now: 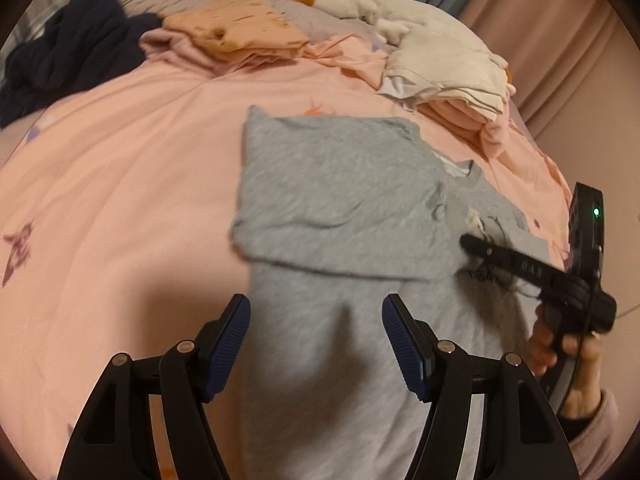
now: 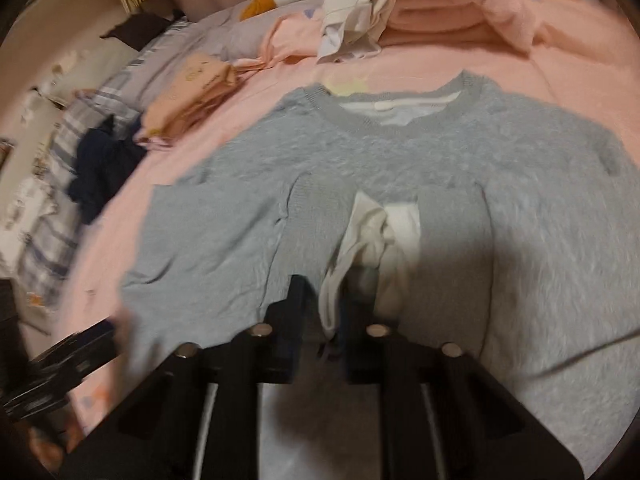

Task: Fold small clothes
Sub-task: 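Fold the held sleeve across the body and release with the left gripper, then grasp the hem ribbing with the left gripper while the right gripper grasps the hem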

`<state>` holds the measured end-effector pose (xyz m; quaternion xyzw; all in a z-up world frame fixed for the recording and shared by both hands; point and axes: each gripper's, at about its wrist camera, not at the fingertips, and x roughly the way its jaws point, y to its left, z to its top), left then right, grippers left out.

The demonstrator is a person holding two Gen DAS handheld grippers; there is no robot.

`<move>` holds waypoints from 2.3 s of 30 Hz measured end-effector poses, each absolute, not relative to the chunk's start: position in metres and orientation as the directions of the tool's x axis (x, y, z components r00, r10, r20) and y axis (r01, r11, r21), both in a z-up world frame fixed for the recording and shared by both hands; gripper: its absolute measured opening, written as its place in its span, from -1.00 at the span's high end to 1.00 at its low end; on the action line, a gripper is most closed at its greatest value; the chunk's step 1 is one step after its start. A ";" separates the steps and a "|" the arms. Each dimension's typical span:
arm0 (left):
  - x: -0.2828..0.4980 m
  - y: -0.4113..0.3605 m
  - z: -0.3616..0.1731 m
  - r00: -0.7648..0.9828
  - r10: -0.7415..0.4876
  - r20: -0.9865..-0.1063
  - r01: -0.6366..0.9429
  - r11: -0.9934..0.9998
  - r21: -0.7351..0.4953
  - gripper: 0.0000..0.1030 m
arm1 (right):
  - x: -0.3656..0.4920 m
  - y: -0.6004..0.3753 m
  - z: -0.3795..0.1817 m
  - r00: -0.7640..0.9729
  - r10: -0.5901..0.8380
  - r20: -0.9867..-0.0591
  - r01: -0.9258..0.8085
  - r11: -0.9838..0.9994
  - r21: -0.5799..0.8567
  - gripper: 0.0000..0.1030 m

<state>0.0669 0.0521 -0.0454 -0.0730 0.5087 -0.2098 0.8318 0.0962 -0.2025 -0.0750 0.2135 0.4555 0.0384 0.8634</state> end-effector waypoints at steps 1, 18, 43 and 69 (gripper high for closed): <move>0.065 0.056 -0.045 0.394 -0.429 -0.813 0.274 0.899 -0.342 -0.31 | 0.096 -0.203 -0.073 0.589 0.241 -0.771 0.138 0.911 0.390 0.85; 0.006 0.066 -0.055 0.311 -0.484 -0.818 0.314 0.865 -0.392 -0.31 | 0.095 -0.202 -0.077 0.552 0.194 -0.811 0.130 0.941 0.314 0.62; -0.054 0.119 -0.077 0.147 -0.793 -0.592 0.160 0.610 -0.776 -0.49 | -0.215 -0.322 -0.099 0.655 0.304 -0.692 0.382 0.656 0.650 -0.24; -0.045 0.089 -0.100 0.104 -0.816 -0.568 0.125 0.578 -0.807 0.67 | -0.204 -0.290 -0.111 0.660 0.434 -0.614 0.274 0.621 0.734 0.34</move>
